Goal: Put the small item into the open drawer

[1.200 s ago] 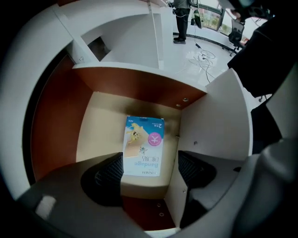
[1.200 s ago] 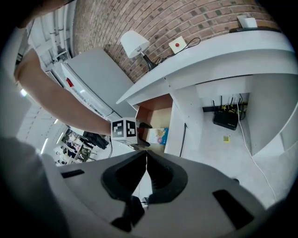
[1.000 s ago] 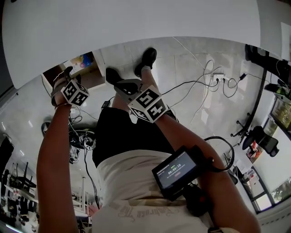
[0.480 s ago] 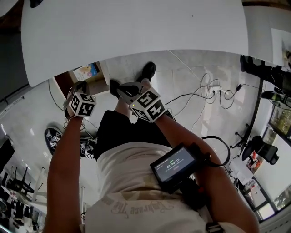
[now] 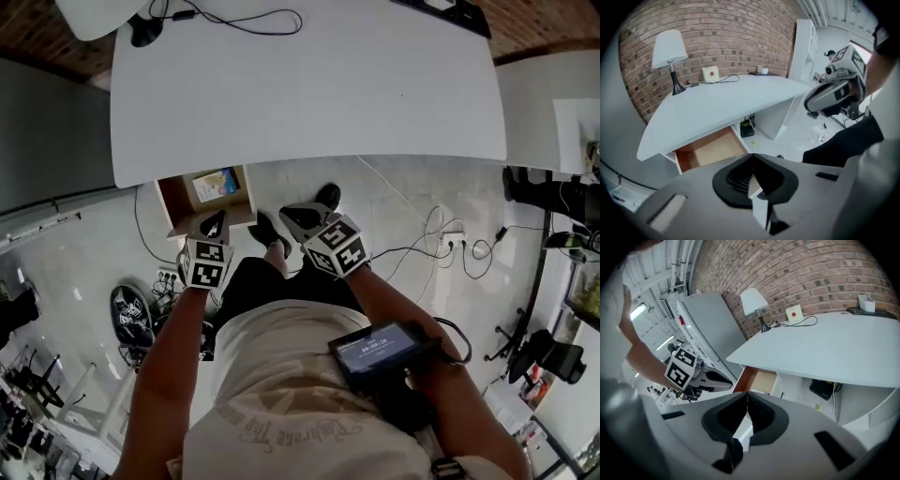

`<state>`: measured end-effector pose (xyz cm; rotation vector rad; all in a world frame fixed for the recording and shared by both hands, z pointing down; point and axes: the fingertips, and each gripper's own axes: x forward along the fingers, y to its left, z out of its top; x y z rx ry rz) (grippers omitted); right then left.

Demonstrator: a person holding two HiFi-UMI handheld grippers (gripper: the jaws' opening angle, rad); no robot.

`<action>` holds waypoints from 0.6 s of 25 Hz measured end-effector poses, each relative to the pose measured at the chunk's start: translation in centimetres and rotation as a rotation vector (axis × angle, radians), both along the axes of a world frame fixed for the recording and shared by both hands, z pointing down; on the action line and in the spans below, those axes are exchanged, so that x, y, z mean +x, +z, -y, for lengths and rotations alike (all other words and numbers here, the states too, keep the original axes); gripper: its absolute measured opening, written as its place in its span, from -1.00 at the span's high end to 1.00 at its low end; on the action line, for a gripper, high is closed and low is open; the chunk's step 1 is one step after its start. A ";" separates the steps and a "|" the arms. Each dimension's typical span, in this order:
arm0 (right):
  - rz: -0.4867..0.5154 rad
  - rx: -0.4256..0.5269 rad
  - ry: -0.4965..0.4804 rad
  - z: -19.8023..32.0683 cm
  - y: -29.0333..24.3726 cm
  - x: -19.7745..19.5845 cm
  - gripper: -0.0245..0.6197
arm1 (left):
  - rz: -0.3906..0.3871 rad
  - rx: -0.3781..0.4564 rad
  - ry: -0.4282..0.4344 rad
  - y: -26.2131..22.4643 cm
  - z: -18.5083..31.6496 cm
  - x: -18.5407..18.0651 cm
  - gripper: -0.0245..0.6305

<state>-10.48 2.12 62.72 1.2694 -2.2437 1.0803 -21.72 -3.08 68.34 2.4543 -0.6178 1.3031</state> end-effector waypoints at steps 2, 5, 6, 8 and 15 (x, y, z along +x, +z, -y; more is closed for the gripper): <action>-0.005 0.023 -0.007 0.3 -1.0 0.0 0.90 | -0.053 -0.002 -0.010 -1.7 -0.6 0.3 0.91; -0.010 0.055 -0.017 0.8 -2.6 0.0 0.90 | -0.107 0.013 -0.022 -4.3 -1.2 0.7 0.91; -0.011 0.065 -0.024 0.9 -3.2 -0.2 0.90 | -0.123 0.019 -0.033 -5.1 -1.4 0.7 0.91; -0.013 0.091 -0.039 1.3 -4.2 -0.6 0.90 | -0.156 0.035 -0.063 -6.6 -1.4 0.5 0.91; -0.015 0.165 -0.050 4.7 -7.2 0.6 0.90 | -0.231 0.068 -0.129 -9.7 1.0 0.9 0.91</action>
